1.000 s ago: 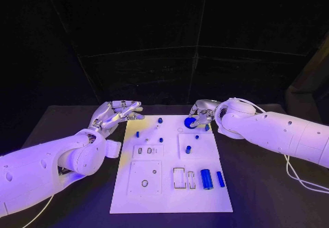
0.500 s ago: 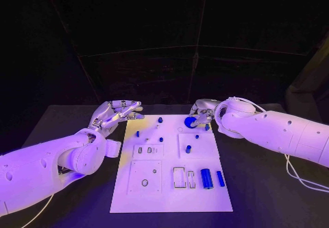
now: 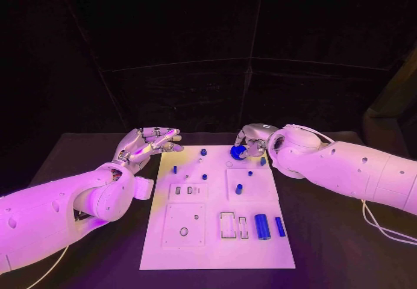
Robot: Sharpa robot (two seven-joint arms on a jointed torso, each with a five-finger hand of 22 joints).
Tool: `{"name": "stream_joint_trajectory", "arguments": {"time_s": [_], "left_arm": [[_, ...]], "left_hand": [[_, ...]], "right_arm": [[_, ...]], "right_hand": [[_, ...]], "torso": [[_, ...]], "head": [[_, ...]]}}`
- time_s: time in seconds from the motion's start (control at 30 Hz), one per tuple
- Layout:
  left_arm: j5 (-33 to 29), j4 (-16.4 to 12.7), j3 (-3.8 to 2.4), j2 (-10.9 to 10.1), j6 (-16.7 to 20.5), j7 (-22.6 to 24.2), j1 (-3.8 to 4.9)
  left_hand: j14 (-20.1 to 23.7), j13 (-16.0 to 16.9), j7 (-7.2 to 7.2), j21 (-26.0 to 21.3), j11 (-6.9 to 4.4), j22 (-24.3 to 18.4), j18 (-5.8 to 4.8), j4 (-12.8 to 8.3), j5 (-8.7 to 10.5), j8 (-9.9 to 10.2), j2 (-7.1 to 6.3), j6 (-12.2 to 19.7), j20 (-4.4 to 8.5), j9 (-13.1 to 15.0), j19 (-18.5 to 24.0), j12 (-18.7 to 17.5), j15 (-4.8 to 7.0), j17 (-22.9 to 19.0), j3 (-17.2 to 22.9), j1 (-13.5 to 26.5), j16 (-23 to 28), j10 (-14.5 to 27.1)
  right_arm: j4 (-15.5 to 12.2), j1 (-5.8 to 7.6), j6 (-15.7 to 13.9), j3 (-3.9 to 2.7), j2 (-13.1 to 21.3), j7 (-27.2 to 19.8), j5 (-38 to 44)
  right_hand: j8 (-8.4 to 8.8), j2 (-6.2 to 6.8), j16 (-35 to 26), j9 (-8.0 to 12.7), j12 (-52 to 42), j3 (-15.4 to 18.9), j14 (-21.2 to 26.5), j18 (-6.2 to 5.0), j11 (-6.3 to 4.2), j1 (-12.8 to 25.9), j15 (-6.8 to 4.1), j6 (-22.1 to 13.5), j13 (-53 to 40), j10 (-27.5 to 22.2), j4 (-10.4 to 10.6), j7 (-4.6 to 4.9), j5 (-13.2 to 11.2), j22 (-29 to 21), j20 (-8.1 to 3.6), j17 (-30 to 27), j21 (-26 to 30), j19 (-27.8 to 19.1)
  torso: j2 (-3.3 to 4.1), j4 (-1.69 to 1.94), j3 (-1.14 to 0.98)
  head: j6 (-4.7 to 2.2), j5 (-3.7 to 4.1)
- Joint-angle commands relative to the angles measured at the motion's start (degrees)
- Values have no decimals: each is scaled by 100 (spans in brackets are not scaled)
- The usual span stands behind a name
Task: Assemble the parts on the task board
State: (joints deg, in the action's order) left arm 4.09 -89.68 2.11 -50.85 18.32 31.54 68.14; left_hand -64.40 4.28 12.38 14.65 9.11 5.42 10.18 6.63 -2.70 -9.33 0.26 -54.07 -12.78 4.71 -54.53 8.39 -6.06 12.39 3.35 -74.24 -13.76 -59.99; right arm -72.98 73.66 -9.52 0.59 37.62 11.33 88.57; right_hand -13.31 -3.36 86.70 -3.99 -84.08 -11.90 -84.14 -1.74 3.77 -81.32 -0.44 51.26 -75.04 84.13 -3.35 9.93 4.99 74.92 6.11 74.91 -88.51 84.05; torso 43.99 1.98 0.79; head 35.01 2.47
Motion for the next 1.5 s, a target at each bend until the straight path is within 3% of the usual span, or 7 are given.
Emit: {"name": "stream_joint_trajectory", "arguments": {"time_s": [0.03,0.27,0.47,0.9,1.33,1.5], "left_arm": [[30,-6,-5,0,-85,12,9],[30,-16,-5,-9,-97,0,9],[30,-19,-5,-5,-103,-1,10],[30,-7,-6,26,-107,3,11],[30,-2,-6,35,-105,3,11],[30,-1,-6,34,-107,2,12]], "left_hand": [[-7,-7,9,-36,12,-8,36,-22,-2,24,55,-8,-2,-5,-53,-21,-24,8,-7,1,32,-18],[-6,-8,8,-39,12,-10,35,-24,-2,26,56,-8,-2,-6,-54,-25,-25,9,-10,2,36,-19],[-5,-10,5,-43,12,-13,35,-29,-2,31,57,-5,-3,-8,-55,-31,-25,11,-13,0,41,-17],[-5,-10,5,-43,12,-13,35,-29,-2,31,57,-5,-3,-8,-55,-31,-25,11,-13,0,41,-17],[-5,-12,3,-46,11,-16,35,-32,-2,34,60,-5,-3,-10,-56,-37,-25,13,-16,-1,45,-16],[-5,-12,3,-46,11,-16,35,-32,-2,34,60,-5,-3,-10,-56,-37,-25,13,-16,-1,45,-16]], "right_arm": [[-173,14,-466,-4,25,-93,207],[-555,15,-831,-6,0,36,310],[-565,15,-998,-7,-285,148,511],[-126,-53,-624,-3,-966,220,603],[63,-118,-393,1,-1206,208,613],[161,-127,-330,7,-1262,268,619]], "right_hand": [[-47,39,7,5,-8,-71,-414,97,-38,220,-36,421,-796,107,63,-167,23,1172,-47,659,-35,383],[117,183,8,36,27,-72,-416,99,-5,441,-11,304,-767,86,128,-122,-72,1178,-38,663,-37,387],[144,207,6,34,30,-79,-415,101,3,474,-3,299,-767,85,138,-115,-80,1189,-31,659,-40,394],[162,223,-3,29,33,-86,-410,101,5,512,2,313,-766,85,154,-114,-78,1189,-25,634,-40,394],[229,303,-7,30,51,-79,-408,100,17,579,13,292,-754,71,164,-100,-54,1184,-12,626,-38,392],[334,387,-9,37,125,-32,-407,98,46,678,38,188,-679,11,203,-65,-49,1175,6,621,-34,385]], "torso": [[-2,8,5],[0,4,3],[3,14,2],[9,13,-3],[6,6,-5],[5,4,-3]], "head": [[-4,-9],[-15,-33],[-16,-65],[0,-98],[27,-124],[29,-122]]}}
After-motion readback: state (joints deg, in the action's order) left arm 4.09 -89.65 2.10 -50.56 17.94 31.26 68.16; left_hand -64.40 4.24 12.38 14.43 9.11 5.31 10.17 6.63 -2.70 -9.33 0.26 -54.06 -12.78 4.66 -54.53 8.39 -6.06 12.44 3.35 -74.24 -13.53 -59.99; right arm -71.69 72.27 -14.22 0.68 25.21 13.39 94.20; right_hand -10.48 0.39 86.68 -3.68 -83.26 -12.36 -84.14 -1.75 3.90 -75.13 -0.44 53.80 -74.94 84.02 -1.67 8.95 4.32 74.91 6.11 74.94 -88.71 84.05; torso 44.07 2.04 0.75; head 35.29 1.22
